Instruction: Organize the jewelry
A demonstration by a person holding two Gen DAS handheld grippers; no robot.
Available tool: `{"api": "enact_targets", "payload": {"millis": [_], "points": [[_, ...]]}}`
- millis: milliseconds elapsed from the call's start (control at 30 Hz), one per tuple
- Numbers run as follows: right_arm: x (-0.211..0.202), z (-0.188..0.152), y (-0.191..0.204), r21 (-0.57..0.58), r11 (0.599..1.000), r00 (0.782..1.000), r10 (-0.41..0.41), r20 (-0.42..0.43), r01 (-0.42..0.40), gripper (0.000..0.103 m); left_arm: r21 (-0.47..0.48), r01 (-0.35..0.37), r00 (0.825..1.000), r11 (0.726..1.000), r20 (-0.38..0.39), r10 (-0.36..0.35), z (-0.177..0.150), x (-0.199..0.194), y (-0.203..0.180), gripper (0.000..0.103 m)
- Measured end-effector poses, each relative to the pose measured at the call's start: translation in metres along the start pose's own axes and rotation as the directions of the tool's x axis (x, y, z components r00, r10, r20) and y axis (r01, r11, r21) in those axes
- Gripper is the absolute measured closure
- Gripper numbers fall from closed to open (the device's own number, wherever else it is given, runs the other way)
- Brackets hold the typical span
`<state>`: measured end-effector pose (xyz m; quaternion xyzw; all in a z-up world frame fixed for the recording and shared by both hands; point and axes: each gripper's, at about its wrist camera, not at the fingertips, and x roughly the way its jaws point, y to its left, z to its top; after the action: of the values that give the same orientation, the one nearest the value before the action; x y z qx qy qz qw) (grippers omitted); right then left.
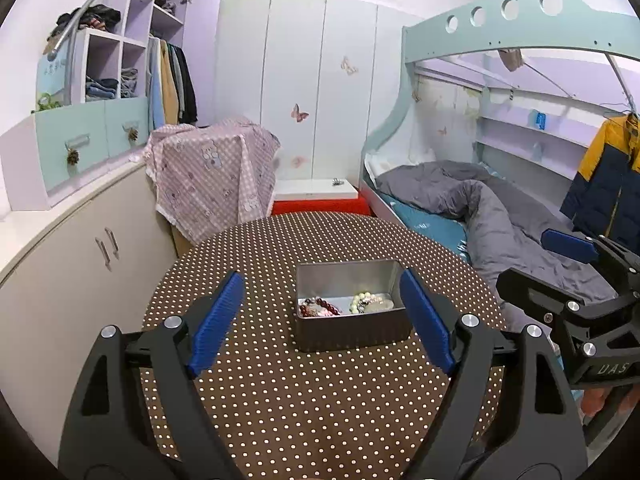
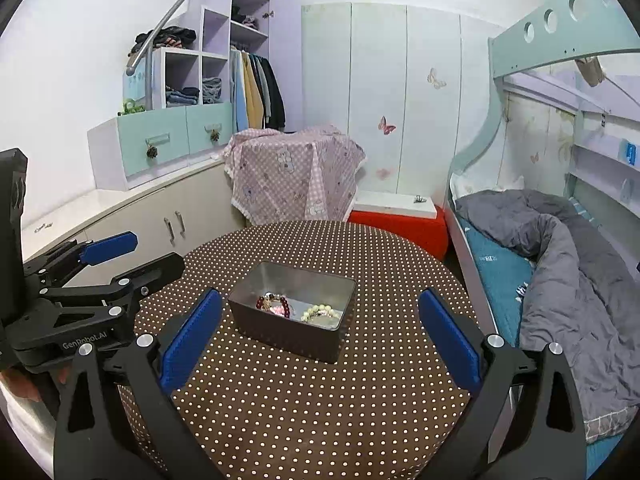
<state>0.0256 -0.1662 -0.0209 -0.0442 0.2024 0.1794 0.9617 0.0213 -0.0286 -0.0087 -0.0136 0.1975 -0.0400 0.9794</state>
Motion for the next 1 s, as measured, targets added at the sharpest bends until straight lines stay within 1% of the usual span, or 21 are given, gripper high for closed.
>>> {"api": "enact_targets", "payload": {"millis": [300,467,533,1000], "points": [[-0.014,0.005,0.002,-0.003,1.0,0.999,-0.001,0.046,0.001,0.008,0.017,-0.014,0.999,1.0,0.052,0.013,0.008,-0.018,-0.008,0.023],[-0.017,0.006,0.004,-0.005,1.0,0.998,0.0,0.058,0.001,0.008,0.015,-0.011,0.998,1.0,0.07,0.01,0.011,-0.024,-0.009,0.023],[-0.018,0.006,0.004,-0.006,1.0,0.998,-0.001,0.062,0.001,0.008,0.016,-0.012,0.997,1.0,0.077,0.01,0.011,-0.026,-0.009,0.021],[-0.021,0.007,0.005,-0.013,1.0,0.998,-0.001,0.062,0.002,0.008,0.017,-0.012,0.997,1.0,0.081,0.011,0.013,-0.028,-0.007,0.021]]}}
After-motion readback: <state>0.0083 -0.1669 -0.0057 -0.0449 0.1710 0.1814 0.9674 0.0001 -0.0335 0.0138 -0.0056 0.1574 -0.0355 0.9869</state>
